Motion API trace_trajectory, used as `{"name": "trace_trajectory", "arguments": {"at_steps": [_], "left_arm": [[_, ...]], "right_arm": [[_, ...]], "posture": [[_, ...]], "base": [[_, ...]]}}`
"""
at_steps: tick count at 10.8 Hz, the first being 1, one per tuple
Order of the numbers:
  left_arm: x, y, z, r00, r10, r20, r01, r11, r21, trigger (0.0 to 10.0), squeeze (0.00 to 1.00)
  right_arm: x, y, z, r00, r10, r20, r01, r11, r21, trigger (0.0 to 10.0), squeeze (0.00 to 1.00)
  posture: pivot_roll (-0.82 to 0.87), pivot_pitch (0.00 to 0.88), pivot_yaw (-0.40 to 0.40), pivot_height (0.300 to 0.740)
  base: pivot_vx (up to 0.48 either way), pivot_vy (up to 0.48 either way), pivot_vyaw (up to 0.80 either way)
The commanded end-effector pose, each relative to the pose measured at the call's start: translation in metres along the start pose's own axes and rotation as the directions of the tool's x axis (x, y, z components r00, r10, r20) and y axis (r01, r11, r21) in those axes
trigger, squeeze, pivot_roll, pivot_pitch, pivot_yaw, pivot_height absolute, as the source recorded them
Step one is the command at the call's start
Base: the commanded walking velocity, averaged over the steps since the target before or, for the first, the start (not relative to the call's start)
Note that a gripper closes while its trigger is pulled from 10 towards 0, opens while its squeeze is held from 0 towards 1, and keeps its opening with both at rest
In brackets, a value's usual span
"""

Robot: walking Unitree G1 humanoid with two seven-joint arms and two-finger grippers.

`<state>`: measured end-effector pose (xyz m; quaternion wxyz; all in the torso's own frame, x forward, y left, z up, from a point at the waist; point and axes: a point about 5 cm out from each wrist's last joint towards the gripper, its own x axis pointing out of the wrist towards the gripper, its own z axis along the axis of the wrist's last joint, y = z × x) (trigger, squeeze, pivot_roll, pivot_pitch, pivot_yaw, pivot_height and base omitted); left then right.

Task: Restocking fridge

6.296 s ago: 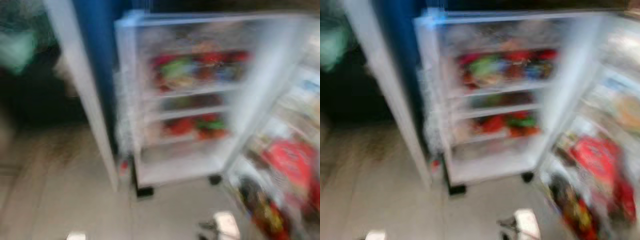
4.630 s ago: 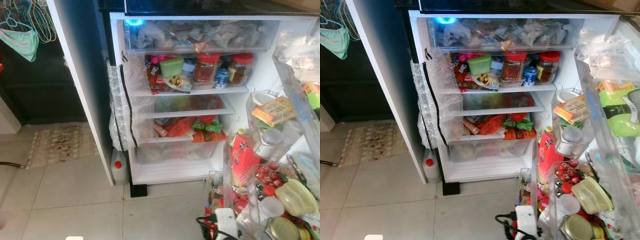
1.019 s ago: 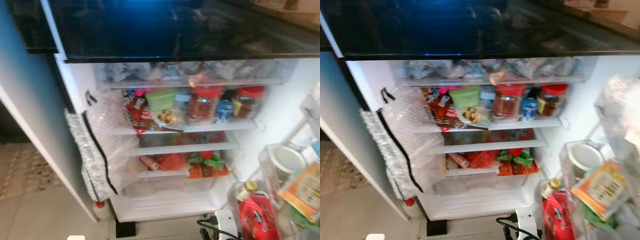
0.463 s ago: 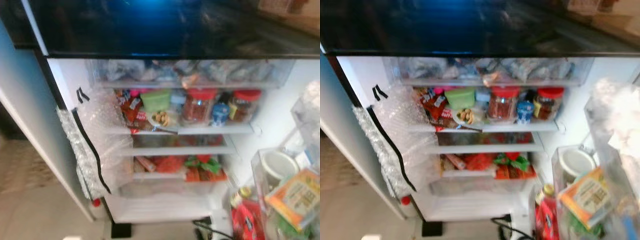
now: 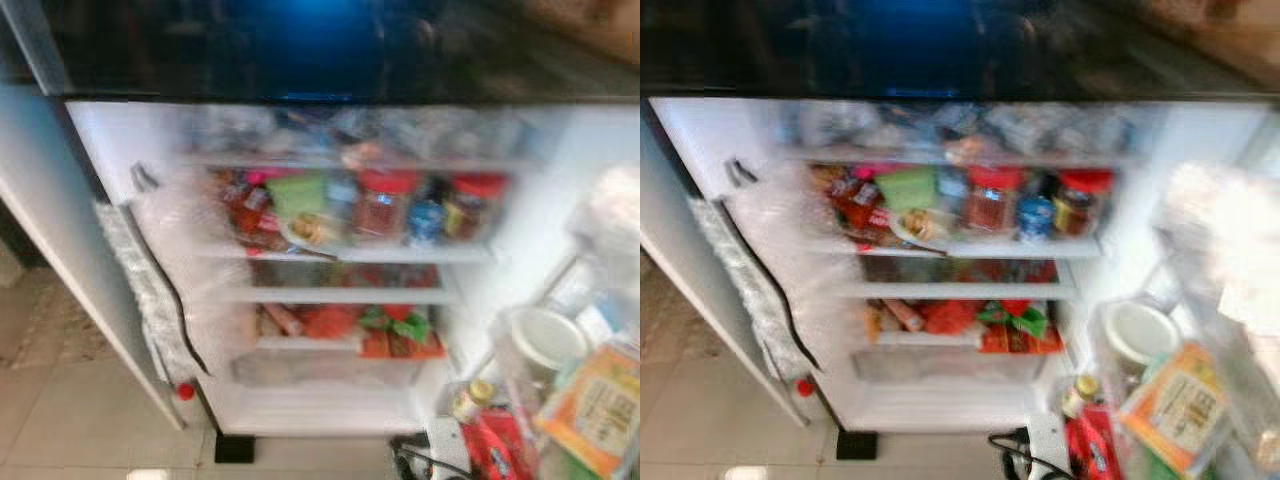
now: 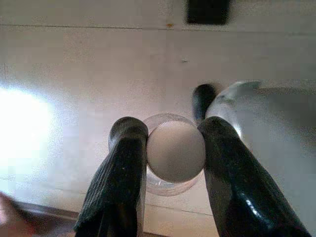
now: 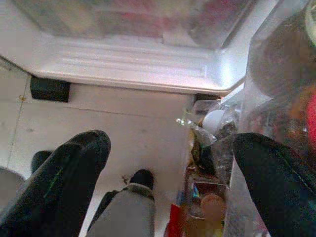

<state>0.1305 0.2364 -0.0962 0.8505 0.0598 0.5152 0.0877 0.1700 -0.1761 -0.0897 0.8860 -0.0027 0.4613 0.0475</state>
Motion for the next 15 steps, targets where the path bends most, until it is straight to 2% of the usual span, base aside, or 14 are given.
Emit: {"name": "trace_trajectory", "arguments": {"at_steps": [1,7,9,10,11,12,13,14,15], "left_arm": [[-0.001,0.009,-0.006,0.999,0.023,-0.022,-0.023,1.000,-0.001,10.0,0.00],[0.000,0.005,0.009,0.997,-0.024,0.068,0.027,0.999,-0.035,10.0,0.00],[0.000,0.001,0.042,0.965,-0.054,0.256,0.030,0.995,0.095,10.0,0.00],[-0.002,0.001,0.060,0.939,-0.057,0.339,0.018,0.993,0.116,10.0,0.00],[-0.007,-0.003,0.093,0.872,-0.100,0.480,0.042,0.991,0.128,10.0,0.00],[-0.010,-0.011,0.104,0.838,-0.155,0.523,0.077,0.983,0.168,10.0,0.00],[-0.012,-0.015,0.110,0.820,-0.183,0.543,0.094,0.978,0.187,10.0,0.00],[-0.012,-0.027,0.112,0.808,-0.234,0.541,0.157,0.970,0.187,10.0,0.00],[-0.010,-0.035,0.102,0.832,-0.249,0.496,0.199,0.968,0.153,10.0,0.00]], "right_arm": [[-0.001,-0.009,0.002,0.999,-0.033,0.006,0.033,0.999,0.004,10.0,0.00],[-0.001,-0.008,0.001,1.000,-0.025,-0.009,0.025,1.000,0.001,10.0,0.00],[-0.001,-0.009,0.000,0.999,-0.024,-0.027,0.024,1.000,-0.013,10.0,0.00],[-0.001,-0.009,0.000,0.999,-0.025,-0.032,0.024,1.000,-0.019,10.0,0.00],[-0.001,-0.009,0.000,0.999,-0.022,-0.034,0.022,1.000,-0.010,10.0,0.00],[0.000,-0.009,0.001,0.999,-0.017,-0.040,0.017,1.000,-0.015,10.0,0.00],[0.000,-0.008,0.001,0.999,-0.015,-0.045,0.015,1.000,-0.014,10.0,0.00],[0.000,-0.007,-0.001,0.998,-0.011,-0.062,0.010,1.000,-0.012,10.0,0.00],[0.000,-0.007,-0.003,0.996,-0.009,-0.083,0.007,1.000,-0.025,10.0,0.00]], "posture": [[0.04,0.000,-0.037,0.740],[0.04,0.000,-0.029,0.740],[0.06,0.000,-0.040,0.740],[0.06,0.000,-0.041,0.740],[0.05,0.000,-0.036,0.740],[0.05,0.000,-0.034,0.740],[0.05,0.000,-0.029,0.740],[0.04,0.000,-0.027,0.740],[0.03,0.000,-0.021,0.740]], "base": [[0.000,0.000,0.00],[0.000,0.000,0.00],[0.000,0.000,0.00],[0.000,0.000,0.00],[0.000,0.000,0.00],[0.000,0.000,0.00],[0.000,0.000,0.00],[0.000,0.000,0.00],[0.000,0.000,0.00]]}}
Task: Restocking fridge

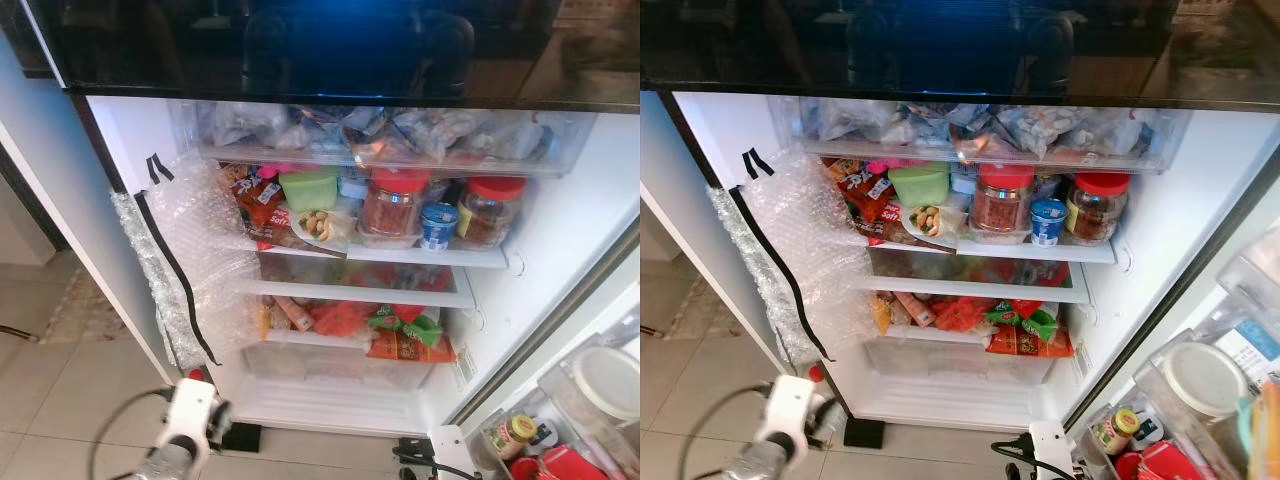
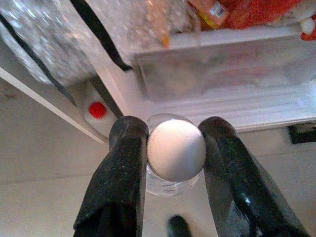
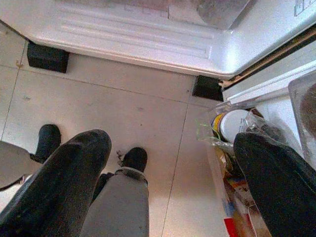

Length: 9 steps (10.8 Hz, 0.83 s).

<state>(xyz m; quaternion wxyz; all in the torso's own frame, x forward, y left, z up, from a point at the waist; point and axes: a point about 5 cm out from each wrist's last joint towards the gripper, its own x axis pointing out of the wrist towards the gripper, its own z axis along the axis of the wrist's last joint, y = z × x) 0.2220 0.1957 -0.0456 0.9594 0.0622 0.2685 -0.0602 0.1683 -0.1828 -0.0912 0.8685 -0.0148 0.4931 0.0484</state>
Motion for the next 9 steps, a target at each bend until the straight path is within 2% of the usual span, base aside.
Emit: {"name": "trace_trajectory", "arguments": {"at_steps": [1,3,9], "left_arm": [[-0.003,0.001,-0.007,1.000,0.002,-0.030,-0.003,0.999,-0.040,10.0,0.00],[-0.006,0.002,-0.015,0.998,0.011,-0.055,-0.017,0.994,-0.110,10.0,0.00],[-0.008,0.005,-0.017,0.997,-0.006,-0.074,-0.002,0.993,-0.114,10.0,0.00]], "right_arm": [[0.000,0.000,-0.002,1.000,-0.002,-0.012,0.002,1.000,0.011,10.0,0.00],[-0.001,-0.001,-0.005,0.999,-0.006,-0.034,0.006,1.000,-0.001,10.0,0.00],[-0.001,0.000,-0.010,0.999,-0.007,-0.040,0.008,1.000,0.011,10.0,0.00]], "posture": [[0.03,0.000,-0.021,0.740],[0.04,0.000,-0.023,0.740],[0.03,0.000,-0.013,0.740]], "base": [[0.000,0.000,0.00],[0.133,0.000,0.00],[0.331,0.000,0.00]]}}
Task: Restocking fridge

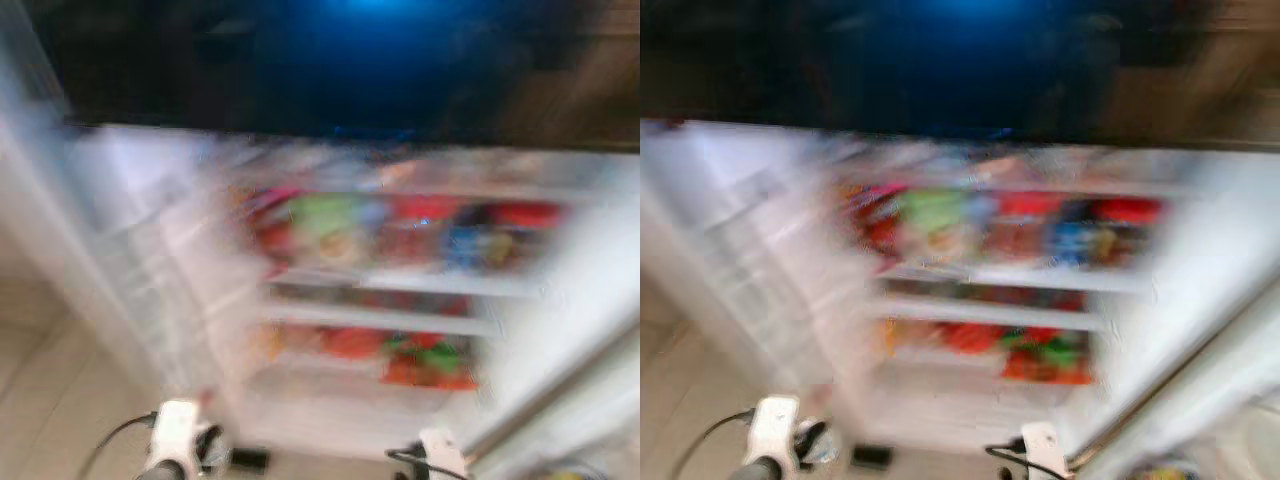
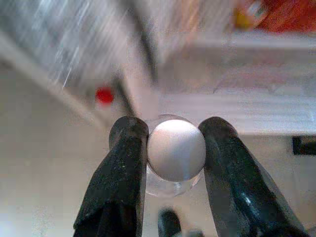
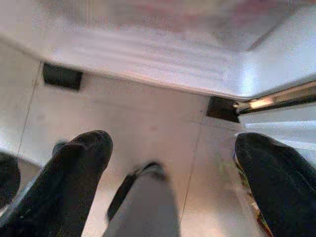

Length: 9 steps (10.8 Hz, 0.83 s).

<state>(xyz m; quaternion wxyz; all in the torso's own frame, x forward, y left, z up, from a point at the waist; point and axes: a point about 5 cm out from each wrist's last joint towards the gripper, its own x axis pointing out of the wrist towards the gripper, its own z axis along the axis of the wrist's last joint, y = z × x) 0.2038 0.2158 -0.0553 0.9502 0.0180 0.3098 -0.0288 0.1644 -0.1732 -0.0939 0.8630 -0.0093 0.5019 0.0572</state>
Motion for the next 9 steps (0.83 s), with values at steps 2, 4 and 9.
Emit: {"name": "trace_trajectory", "arguments": {"at_steps": [2,4,9], "left_arm": [[0.004,-0.010,0.003,0.999,-0.038,0.000,0.038,0.999,-0.008,10.0,0.00],[0.004,-0.012,0.000,0.999,-0.050,-0.018,0.050,0.999,-0.016,10.0,0.00],[0.011,-0.015,0.035,0.984,-0.079,0.161,0.076,0.997,0.027,10.0,0.00]], "right_arm": [[-0.002,-0.009,-0.004,1.000,-0.025,-0.019,0.025,1.000,0.004,10.0,0.00],[-0.002,-0.009,-0.003,1.000,-0.021,-0.019,0.021,1.000,0.002,10.0,0.00],[-0.001,-0.010,0.001,1.000,-0.007,-0.020,0.007,1.000,-0.021,10.0,0.00]], "posture": [[0.04,0.000,-0.017,0.740],[0.04,0.000,-0.019,0.740],[0.06,0.000,-0.042,0.740]], "base": [[0.304,0.000,0.00],[0.000,0.000,0.00],[0.000,0.000,0.00]]}}
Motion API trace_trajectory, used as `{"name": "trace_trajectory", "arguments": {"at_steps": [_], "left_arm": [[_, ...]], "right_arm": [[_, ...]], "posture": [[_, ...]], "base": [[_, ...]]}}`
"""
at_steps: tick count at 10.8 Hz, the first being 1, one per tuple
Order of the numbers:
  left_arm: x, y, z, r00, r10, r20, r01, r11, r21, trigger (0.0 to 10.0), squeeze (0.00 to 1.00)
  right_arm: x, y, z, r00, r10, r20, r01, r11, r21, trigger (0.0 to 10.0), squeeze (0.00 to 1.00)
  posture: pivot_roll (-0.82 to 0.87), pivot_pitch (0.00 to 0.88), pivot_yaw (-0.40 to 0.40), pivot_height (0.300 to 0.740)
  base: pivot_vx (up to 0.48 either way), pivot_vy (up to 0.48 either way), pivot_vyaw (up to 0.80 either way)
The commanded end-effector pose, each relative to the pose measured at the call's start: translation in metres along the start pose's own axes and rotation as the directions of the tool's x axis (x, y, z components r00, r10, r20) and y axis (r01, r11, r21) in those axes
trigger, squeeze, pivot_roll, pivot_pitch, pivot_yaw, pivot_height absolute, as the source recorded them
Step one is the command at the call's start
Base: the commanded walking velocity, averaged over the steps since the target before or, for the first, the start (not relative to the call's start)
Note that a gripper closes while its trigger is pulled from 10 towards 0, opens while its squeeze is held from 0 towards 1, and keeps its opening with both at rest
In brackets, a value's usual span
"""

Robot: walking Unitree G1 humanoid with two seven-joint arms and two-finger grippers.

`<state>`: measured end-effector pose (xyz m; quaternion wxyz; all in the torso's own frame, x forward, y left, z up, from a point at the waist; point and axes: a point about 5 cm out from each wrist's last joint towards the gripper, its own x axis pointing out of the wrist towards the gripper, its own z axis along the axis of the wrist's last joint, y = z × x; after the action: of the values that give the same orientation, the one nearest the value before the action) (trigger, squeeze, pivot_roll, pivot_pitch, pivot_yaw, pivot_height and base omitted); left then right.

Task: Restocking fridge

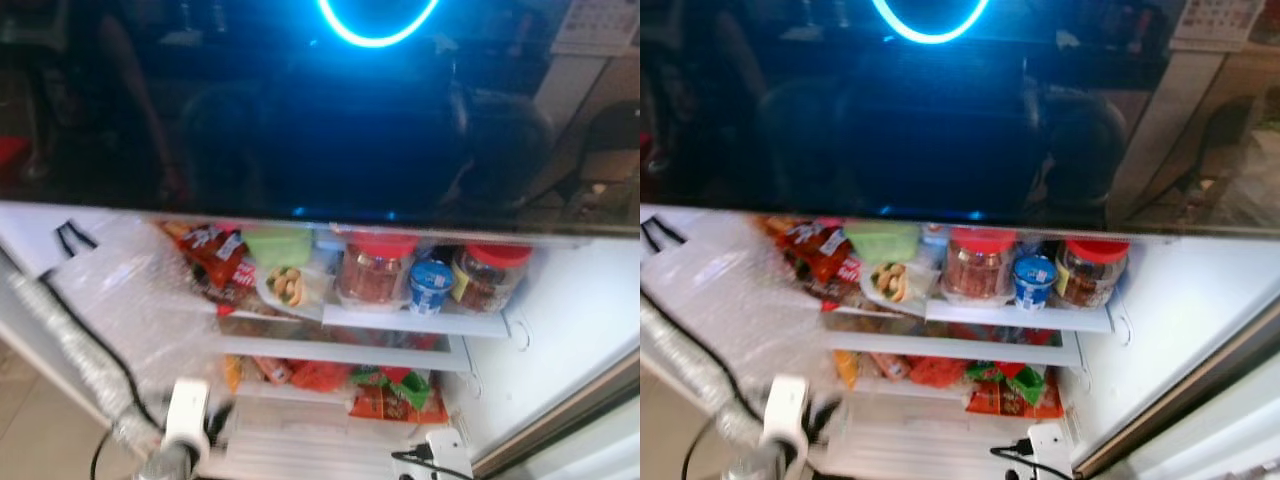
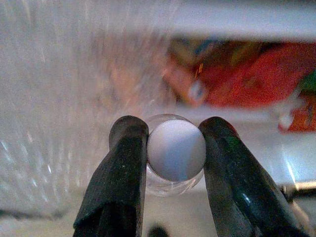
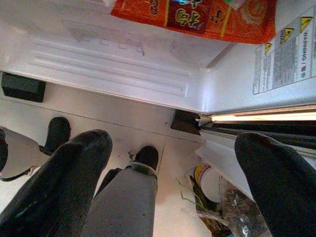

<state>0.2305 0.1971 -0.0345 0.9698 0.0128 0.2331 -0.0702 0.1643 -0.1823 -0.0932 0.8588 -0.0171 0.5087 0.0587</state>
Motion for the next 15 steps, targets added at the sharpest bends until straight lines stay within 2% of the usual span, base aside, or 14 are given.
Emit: {"name": "trace_trajectory", "arguments": {"at_steps": [1,4,5,6,8,9,10,12,13,15], "left_arm": [[0.004,-0.002,0.016,0.996,-0.029,0.086,0.026,0.999,0.038,10.0,0.00],[0.006,-0.016,0.033,0.975,-0.146,0.169,0.129,0.985,0.112,10.0,0.00],[0.005,-0.026,0.038,0.955,-0.231,0.187,0.207,0.969,0.137,10.0,0.00],[0.003,-0.030,0.041,0.943,-0.267,0.200,0.234,0.956,0.177,10.0,0.00],[0.000,-0.035,0.054,0.921,-0.296,0.252,0.245,0.946,0.214,10.0,0.00],[-0.001,-0.039,0.062,0.903,-0.334,0.270,0.266,0.929,0.257,10.0,0.00],[-0.002,-0.038,0.068,0.897,-0.337,0.287,0.265,0.928,0.262,10.0,0.00],[-0.010,-0.050,0.078,0.863,-0.396,0.314,0.309,0.905,0.293,10.0,0.00],[-0.014,-0.052,0.074,0.861,-0.411,0.299,0.326,0.898,0.297,10.0,0.00],[-0.016,-0.044,0.066,0.889,-0.360,0.284,0.299,0.925,0.236,10.0,0.00]], "right_arm": [[0.000,-0.002,0.003,1.000,0.002,0.001,-0.002,1.000,-0.011,10.0,0.00],[0.000,-0.003,0.005,1.000,0.007,0.003,-0.007,1.000,-0.009,10.0,0.00],[0.000,-0.002,0.004,1.000,0.011,0.000,-0.011,1.000,-0.007,10.0,0.00],[0.000,-0.002,0.001,1.000,0.013,-0.004,-0.013,1.000,-0.005,10.0,0.00],[-0.001,0.000,-0.003,1.000,0.019,-0.002,-0.019,1.000,0.009,10.0,0.00],[-0.001,0.001,-0.004,1.000,0.022,-0.002,-0.022,1.000,0.015,10.0,0.00],[-0.001,0.001,-0.005,1.000,0.022,-0.004,-0.022,1.000,0.016,10.0,0.00],[-0.001,0.001,-0.007,1.000,0.021,-0.008,-0.021,1.000,0.023,10.0,0.00],[-0.001,0.001,-0.007,1.000,0.026,-0.010,-0.026,1.000,0.018,10.0,0.00],[-0.001,0.002,-0.005,1.000,0.029,0.002,-0.029,0.999,0.021,10.0,0.00]], "posture": [[0.06,0.000,-0.039,0.740],[0.05,0.000,-0.035,0.740],[0.04,0.000,-0.032,0.740],[0.04,0.000,-0.026,0.740],[0.04,0.000,-0.020,0.740],[0.04,0.000,-0.016,0.740],[0.04,0.000,-0.013,0.740],[0.06,0.000,-0.020,0.740],[0.05,0.000,-0.019,0.740],[0.04,0.000,-0.008,0.740]], "base": [[0.000,0.000,0.00],[0.000,0.000,0.00],[0.000,0.000,0.00],[0.000,0.000,0.00],[0.000,0.000,0.00],[0.000,0.000,0.00],[0.000,0.000,0.00],[0.000,0.000,0.00],[0.000,0.000,0.00],[0.000,0.000,0.00]]}}
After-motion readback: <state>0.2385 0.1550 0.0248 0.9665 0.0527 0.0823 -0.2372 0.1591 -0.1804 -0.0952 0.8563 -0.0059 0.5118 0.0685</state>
